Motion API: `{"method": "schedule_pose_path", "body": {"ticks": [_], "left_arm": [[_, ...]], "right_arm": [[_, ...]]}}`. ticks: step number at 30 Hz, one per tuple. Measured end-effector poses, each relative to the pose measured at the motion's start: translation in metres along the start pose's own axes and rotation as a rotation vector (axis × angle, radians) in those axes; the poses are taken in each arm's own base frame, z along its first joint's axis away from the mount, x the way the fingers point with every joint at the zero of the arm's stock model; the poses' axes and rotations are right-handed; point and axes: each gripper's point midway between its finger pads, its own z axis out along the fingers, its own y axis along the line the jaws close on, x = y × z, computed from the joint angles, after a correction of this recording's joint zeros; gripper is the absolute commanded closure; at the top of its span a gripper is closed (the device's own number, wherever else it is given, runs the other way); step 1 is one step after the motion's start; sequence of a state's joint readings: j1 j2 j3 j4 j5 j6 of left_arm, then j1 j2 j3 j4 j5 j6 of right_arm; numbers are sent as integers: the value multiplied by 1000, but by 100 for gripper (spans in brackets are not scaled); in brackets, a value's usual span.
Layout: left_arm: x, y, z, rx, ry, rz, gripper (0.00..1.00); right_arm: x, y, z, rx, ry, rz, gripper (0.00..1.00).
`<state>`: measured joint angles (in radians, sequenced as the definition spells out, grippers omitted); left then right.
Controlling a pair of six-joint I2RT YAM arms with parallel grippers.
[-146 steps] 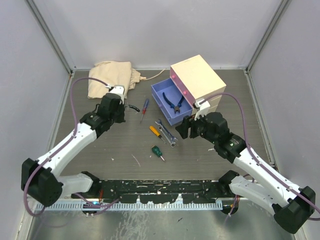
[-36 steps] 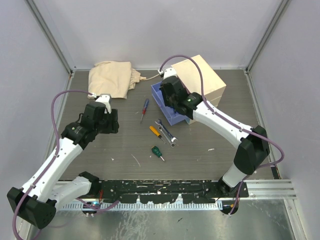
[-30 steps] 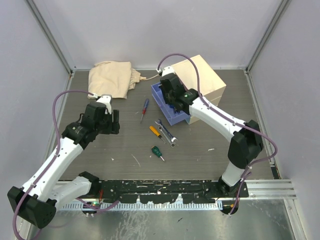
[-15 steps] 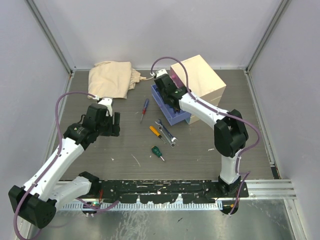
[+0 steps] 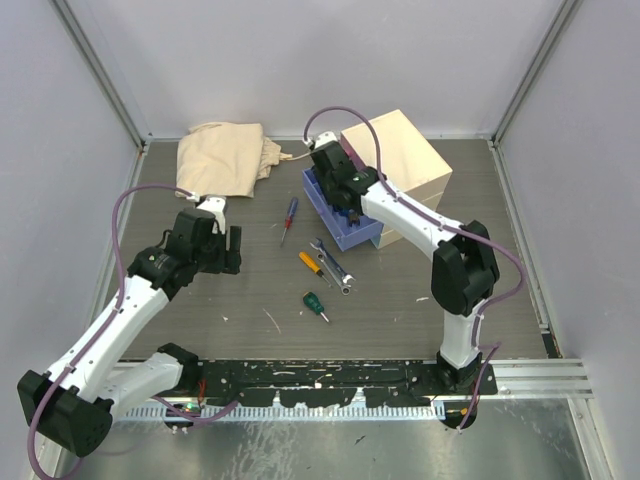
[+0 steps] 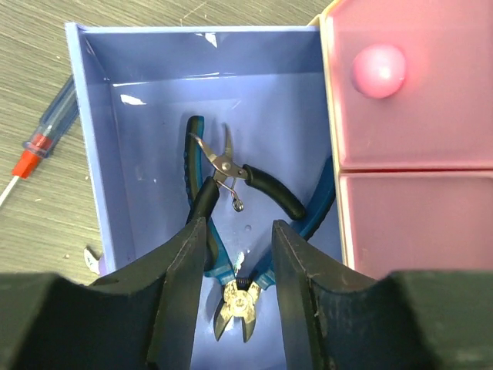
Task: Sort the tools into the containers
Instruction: Place the pliers in the drawer, then close the drawer in the storage box.
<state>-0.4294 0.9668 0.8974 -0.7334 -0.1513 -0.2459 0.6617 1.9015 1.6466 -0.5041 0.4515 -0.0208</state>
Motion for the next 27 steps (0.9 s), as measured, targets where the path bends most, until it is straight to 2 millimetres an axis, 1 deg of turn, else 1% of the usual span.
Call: {"method": "schedule_pose_path", "body": {"ticks": [4,6,9,11,12,14,16,19,21,24,27], "left_arm": [[0,-1,0,7,1,-1,26],[0,-2,0,10,1,-1,25],[0,-3,0,16,2,-2,23],[0,-4,0,23,3,-3,22],[1,-5,0,27,4,-6,21],[0,-7,0,39,4,-15,20],[-2,-11,0,55,-4,-39,19],[-4,-16,2,72,2,-63,15],[-6,-21,4,90,12,-80,14],[-10,-32,11,131,20,-105,13],[-17,-41,16,167,16,-122,13]], "right_arm": [[-14,-2,-18,-35,-40,41,52],[-26,-4,-34,-66,-77,66,50],[-47,-14,-64,-95,-151,109,49],[-60,-26,-86,-103,-205,146,47],[-71,-36,-105,-112,-253,179,46],[-78,-52,-117,-105,-287,222,44],[-85,-79,-129,-85,-326,292,42],[-84,-127,-131,-25,-342,403,40],[-77,-157,-123,9,-332,467,39],[-60,-192,-107,40,-291,538,38],[-50,-216,-92,55,-263,584,37]]}}
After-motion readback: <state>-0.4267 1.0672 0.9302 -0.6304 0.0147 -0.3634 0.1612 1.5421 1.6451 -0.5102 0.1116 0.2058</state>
